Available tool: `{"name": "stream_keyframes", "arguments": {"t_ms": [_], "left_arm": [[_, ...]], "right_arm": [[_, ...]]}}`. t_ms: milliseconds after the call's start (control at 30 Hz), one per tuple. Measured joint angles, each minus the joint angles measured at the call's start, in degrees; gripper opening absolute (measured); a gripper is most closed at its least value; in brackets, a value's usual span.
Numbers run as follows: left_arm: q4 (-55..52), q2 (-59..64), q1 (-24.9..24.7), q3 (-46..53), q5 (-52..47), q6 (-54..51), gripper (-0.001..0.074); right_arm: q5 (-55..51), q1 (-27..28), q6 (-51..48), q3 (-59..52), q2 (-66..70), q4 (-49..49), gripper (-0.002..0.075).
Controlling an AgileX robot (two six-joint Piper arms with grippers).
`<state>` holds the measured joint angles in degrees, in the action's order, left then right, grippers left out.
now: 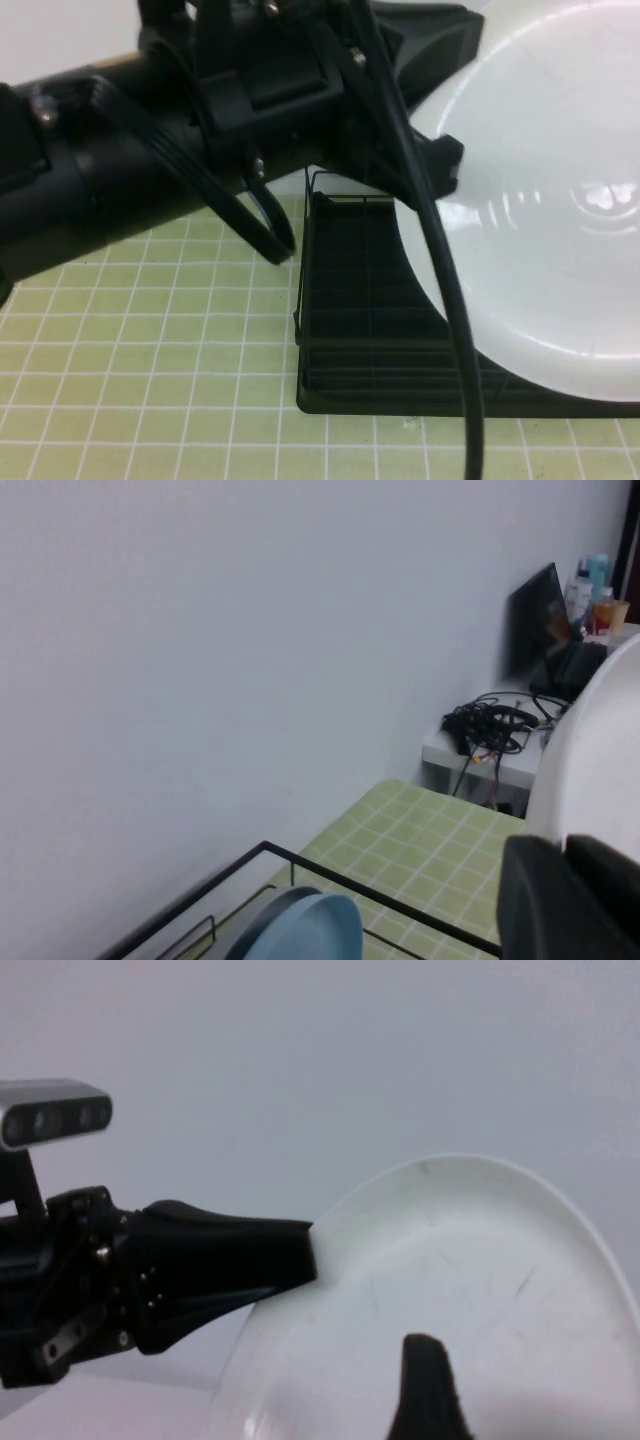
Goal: Place plate on rack
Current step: Hand over the plate
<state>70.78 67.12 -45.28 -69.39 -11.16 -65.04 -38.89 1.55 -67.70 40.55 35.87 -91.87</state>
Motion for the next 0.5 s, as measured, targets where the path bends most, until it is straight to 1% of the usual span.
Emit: {"name": "stream_keyframes", "arguments": {"t_ms": [33, 100, 167, 200, 267, 333, 433, 500], "left_arm": [[0.0, 0.0, -0.2, 0.0, 0.1, 0.0, 0.0000], [0.0, 0.0, -0.2, 0.0, 0.1, 0.0, 0.0000], [0.0, 0.0, -0.2, 0.0, 0.8, 0.0, 0.0000], [0.0, 0.0, -0.2, 0.0, 1.0, 0.0, 0.0000], [0.6, 0.0, -0.2, 0.0, 0.9, 0.0, 0.0000], [3.7, 0.1, -0.2, 0.0, 0.1, -1.1, 0.0000], [8.9, 1.2, -0.2, 0.0, -0.8, -2.1, 0.0001], [9.5, 1.7, -0.2, 0.0, -2.1, -3.3, 0.0004]], "right_arm": [[-0.4, 0.0, 0.2, 0.0, 0.8, 0.0, 0.0459], [-0.8, 0.0, 0.2, 0.0, 2.0, 0.0, 0.0429], [-1.1, 0.0, 0.2, 0.0, 3.2, 0.0, 0.0349], [-1.1, 0.0, 0.2, 0.0, 3.4, -0.1, 0.0290], [-1.5, 0.0, -0.3, 0.0, 3.8, -1.1, 0.0140], [-1.6, 0.0, -1.1, 0.1, 4.0, -2.2, -0.0005], [-4.8, 0.0, -5.8, 1.0, 5.3, -2.4, 0.0000], [-7.7, 0.0, -8.1, 1.8, 6.6, -2.4, 0.0000]]}}
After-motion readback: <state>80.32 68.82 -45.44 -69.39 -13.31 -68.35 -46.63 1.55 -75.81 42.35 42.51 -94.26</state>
